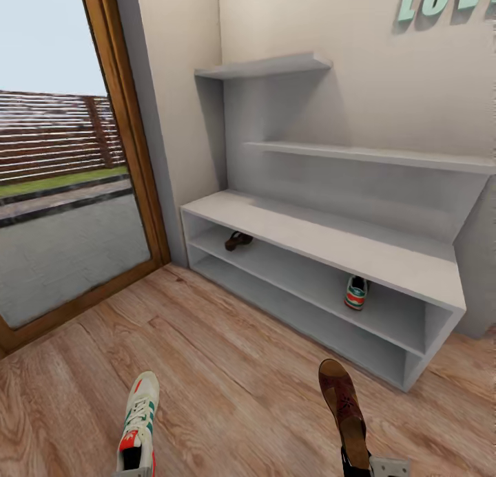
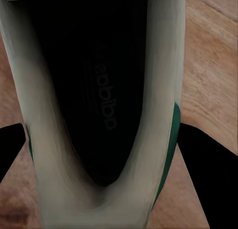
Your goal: Pick up the two gym shoes and the two sandals from the corridor floor and place them onto the hallstand (shoe rack) in the corridor, making sure they are on the rack and not on the floor. Arrange them so the two gym shoes are next to each other and the two sandals are next to each other.
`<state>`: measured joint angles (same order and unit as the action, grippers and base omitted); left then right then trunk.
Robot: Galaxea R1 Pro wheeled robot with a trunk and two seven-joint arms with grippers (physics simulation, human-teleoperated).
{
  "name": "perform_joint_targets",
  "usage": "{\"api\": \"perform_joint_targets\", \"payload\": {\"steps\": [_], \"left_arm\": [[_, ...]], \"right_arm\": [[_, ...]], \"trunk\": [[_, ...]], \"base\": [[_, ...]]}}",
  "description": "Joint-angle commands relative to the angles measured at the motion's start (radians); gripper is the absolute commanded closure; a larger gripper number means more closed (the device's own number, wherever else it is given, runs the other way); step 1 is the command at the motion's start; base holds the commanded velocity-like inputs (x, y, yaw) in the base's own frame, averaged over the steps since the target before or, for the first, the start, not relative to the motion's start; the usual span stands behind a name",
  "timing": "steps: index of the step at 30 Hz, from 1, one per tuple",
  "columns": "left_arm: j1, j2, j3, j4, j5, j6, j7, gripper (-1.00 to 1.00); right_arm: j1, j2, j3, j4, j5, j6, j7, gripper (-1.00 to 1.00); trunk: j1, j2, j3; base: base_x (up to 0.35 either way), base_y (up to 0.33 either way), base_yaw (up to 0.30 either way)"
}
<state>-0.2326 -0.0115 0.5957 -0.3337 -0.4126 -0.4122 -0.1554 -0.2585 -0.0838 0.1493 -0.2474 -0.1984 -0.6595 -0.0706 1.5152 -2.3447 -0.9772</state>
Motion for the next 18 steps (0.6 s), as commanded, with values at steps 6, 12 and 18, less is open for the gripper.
{"api": "perform_joint_targets", "payload": {"steps": [6, 12, 18], "left_arm": [[-0.001, -0.001, 0.009, -0.001, -0.003, -0.002, -0.010, 1.00], [-0.001, -0.001, 0.009, -0.001, -0.003, -0.002, -0.010, 1.00], [-0.001, -0.001, 0.009, -0.001, -0.003, -0.002, -0.010, 1.00]], "right_arm": [[-0.001, -0.001, 0.009, 0.000, -0.007, -0.002, -0.005, 1.00], [-0.001, -0.001, 0.009, 0.000, -0.007, -0.002, -0.005, 1.00], [-0.001, -0.001, 0.009, 0.000, -0.007, -0.002, -0.005, 1.00]], "trunk": [[0.000, 0.000, -0.001], [0.000, 0.000, -0.001], [0.000, 0.000, -0.001]], "base": [[0.019, 0.302, -0.263], [0.001, 0.305, -0.263], [0.000, 0.280, -0.263]]}}
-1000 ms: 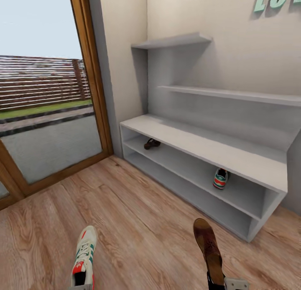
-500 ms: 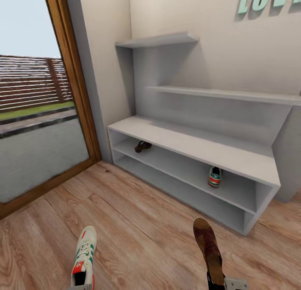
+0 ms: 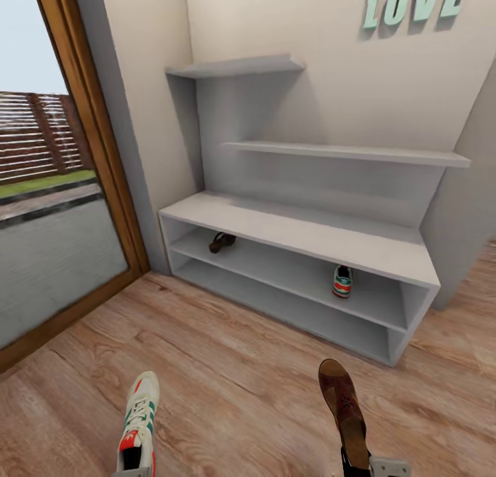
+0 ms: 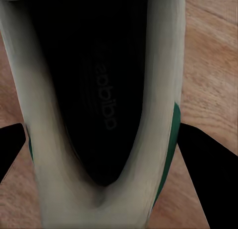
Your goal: Pick up the two gym shoes and the two sandals from the corridor floor and place them onto the hallstand (shoe rack) in the corridor, making sure they are on the rack and not on the floor. Arrange them so the two gym shoes are next to each other and the two sandals are next to each other.
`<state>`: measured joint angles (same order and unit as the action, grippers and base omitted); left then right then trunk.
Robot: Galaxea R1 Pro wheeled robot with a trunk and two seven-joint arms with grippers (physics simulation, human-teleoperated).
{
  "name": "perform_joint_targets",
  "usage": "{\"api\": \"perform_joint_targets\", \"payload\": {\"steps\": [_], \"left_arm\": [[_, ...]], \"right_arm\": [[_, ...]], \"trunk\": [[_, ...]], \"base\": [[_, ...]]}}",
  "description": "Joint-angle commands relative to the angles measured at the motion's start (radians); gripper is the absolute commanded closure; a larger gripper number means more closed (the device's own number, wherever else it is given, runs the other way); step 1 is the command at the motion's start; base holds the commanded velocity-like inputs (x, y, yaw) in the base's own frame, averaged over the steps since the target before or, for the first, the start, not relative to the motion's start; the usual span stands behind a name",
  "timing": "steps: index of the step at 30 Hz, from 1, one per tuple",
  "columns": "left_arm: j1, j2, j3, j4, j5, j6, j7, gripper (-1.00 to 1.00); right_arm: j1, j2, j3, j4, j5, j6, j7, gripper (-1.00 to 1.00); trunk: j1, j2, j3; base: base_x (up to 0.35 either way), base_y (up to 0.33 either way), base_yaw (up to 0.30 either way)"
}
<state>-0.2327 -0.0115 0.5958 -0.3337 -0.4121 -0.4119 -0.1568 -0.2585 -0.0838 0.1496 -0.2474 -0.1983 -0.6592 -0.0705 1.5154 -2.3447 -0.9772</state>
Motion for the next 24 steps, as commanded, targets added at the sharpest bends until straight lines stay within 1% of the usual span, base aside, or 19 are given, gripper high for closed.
{"api": "perform_joint_targets", "payload": {"steps": [1, 5, 24], "left_arm": [[0.000, -0.001, 0.009, -0.001, -0.004, -0.002, -0.009, 1.00], [0.000, -0.001, 0.009, -0.001, -0.004, -0.002, -0.009, 1.00], [0.000, -0.001, 0.009, -0.001, -0.004, -0.002, -0.009, 1.00]], "right_arm": [[-0.001, -0.001, 0.008, 0.000, -0.007, -0.003, -0.005, 1.00], [-0.001, -0.001, 0.008, 0.000, -0.007, -0.003, -0.005, 1.00], [-0.001, -0.001, 0.008, 0.000, -0.007, -0.002, -0.005, 1.00]], "trunk": [[0.000, 0.000, -0.001], [0.000, 0.000, -0.001], [0.000, 0.000, -0.001]], "base": [[0.000, 0.138, -0.263], [0.000, 0.073, -0.263], [0.000, 0.002, -0.263]]}}
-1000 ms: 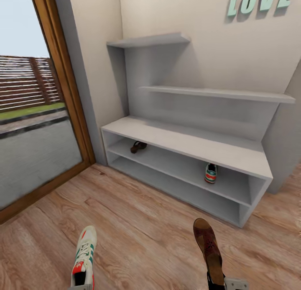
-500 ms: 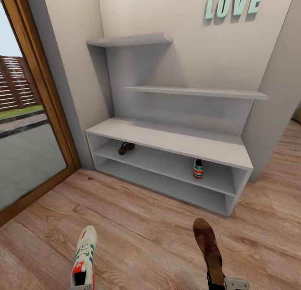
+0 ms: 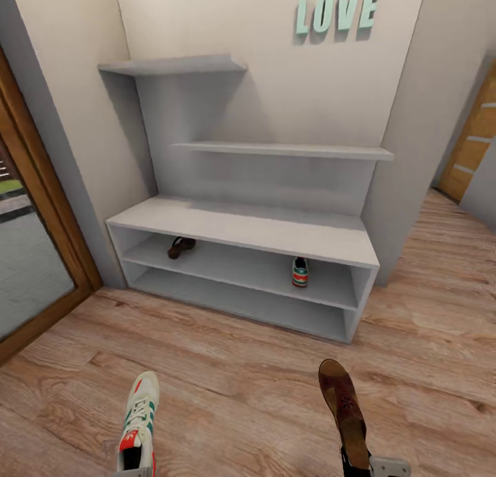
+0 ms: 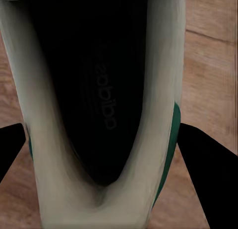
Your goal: Pick up the two gym shoes and the two sandals from the corridor floor and place them onto the hallstand (shoe rack) in the corridor, making sure they are on the rack and not on the floor. Arrange them so the two gym shoes are next to each other and the two sandals are next to each other.
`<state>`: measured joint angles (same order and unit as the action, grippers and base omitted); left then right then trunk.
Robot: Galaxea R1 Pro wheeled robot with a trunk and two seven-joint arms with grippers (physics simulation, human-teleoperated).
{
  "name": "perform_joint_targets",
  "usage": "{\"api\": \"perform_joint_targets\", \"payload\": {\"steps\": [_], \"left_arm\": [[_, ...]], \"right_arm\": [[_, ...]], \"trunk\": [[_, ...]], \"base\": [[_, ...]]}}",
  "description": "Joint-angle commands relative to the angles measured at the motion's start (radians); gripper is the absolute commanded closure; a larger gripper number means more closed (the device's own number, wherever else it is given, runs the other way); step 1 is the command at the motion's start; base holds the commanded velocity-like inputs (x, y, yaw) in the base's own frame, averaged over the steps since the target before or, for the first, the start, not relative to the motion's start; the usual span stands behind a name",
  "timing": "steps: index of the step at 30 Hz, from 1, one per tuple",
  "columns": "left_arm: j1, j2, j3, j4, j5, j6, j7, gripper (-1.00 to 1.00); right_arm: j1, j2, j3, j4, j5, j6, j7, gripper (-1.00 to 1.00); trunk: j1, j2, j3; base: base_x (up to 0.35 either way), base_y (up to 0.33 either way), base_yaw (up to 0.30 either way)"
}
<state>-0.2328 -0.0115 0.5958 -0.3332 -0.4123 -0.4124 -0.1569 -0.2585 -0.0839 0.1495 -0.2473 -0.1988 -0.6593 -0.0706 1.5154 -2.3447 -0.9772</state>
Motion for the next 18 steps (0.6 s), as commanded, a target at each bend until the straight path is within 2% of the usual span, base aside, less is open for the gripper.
{"api": "perform_joint_targets", "payload": {"steps": [1, 9, 18], "left_arm": [[0.000, -0.001, 0.009, -0.001, -0.003, -0.002, -0.009, 1.00], [0.000, -0.001, 0.009, -0.001, -0.003, -0.002, -0.008, 1.00], [0.000, -0.001, 0.009, -0.001, -0.003, -0.001, -0.007, 1.00]], "right_arm": [[-0.001, -0.001, 0.008, 0.000, -0.007, -0.002, -0.005, 1.00], [-0.001, -0.001, 0.008, 0.000, -0.007, -0.003, -0.005, 1.00], [-0.001, -0.001, 0.008, 0.000, -0.007, -0.003, -0.005, 1.00]], "trunk": [[0.000, 0.000, -0.001], [0.000, 0.000, -0.001], [0.000, 0.000, -0.001]], "base": [[0.000, 0.000, -0.263], [0.013, 0.026, -0.263], [0.116, 0.281, -0.263]]}}
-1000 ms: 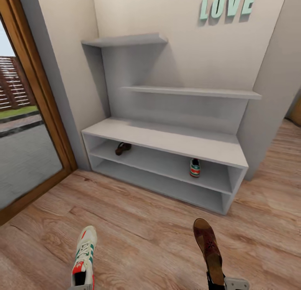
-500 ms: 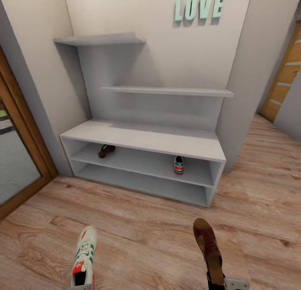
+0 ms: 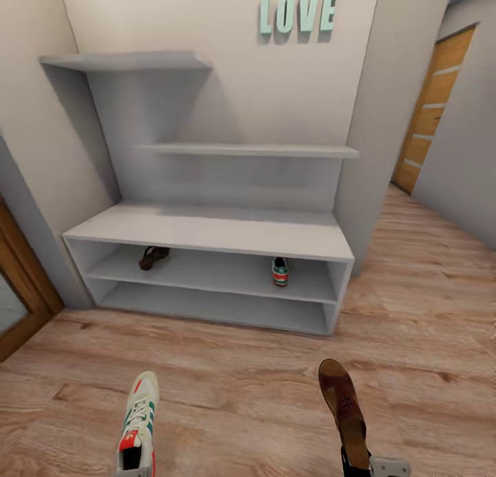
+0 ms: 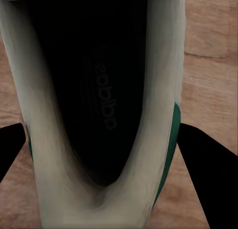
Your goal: Pick up the two gym shoes and the two sandals from the corridor floor and place them onto the hallstand (shoe rack) in the corridor, making sure they are on the rack and not on the floor. Arrange them so the two gym shoes are next to each other and the two sandals are next to each other.
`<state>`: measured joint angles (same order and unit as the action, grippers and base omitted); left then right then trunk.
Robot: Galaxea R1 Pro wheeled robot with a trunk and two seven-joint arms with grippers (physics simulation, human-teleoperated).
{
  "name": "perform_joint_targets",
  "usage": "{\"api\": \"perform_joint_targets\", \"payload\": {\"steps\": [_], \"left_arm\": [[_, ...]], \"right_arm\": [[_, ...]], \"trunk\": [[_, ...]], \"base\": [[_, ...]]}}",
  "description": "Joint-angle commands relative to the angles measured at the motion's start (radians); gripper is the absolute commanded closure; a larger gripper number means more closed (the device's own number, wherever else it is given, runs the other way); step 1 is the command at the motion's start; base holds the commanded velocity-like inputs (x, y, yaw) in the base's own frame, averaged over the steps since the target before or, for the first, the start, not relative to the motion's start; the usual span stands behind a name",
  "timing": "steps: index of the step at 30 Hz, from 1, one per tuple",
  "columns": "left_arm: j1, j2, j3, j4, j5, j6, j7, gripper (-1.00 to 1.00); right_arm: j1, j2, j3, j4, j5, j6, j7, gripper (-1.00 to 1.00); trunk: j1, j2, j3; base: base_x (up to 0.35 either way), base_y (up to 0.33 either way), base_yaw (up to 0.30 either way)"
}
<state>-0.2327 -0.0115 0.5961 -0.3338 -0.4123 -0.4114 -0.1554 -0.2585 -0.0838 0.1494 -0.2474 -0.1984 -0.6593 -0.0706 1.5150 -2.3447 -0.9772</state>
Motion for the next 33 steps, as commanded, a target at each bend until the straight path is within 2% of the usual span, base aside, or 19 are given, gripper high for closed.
{"api": "perform_joint_targets", "payload": {"steps": [1, 11, 33], "left_arm": [[-0.001, -0.001, 0.009, -0.001, -0.003, -0.002, -0.009, 1.00], [-0.001, -0.001, 0.009, -0.001, -0.003, -0.002, -0.009, 1.00], [-0.001, 0.000, 0.009, 0.022, -0.003, -0.003, -0.009, 1.00]], "right_arm": [[-0.001, -0.001, 0.009, 0.000, -0.007, -0.003, -0.005, 1.00], [-0.001, -0.001, 0.008, 0.000, -0.008, -0.002, -0.005, 1.00], [-0.001, -0.001, 0.007, -0.001, -0.012, -0.002, -0.006, 1.00]], "trunk": [[0.000, 0.000, -0.001], [0.000, 0.000, -0.001], [0.000, 0.000, -0.001]], "base": [[0.201, 0.284, -0.262], [0.188, 0.229, -0.086], [0.008, 0.009, -0.001]]}}
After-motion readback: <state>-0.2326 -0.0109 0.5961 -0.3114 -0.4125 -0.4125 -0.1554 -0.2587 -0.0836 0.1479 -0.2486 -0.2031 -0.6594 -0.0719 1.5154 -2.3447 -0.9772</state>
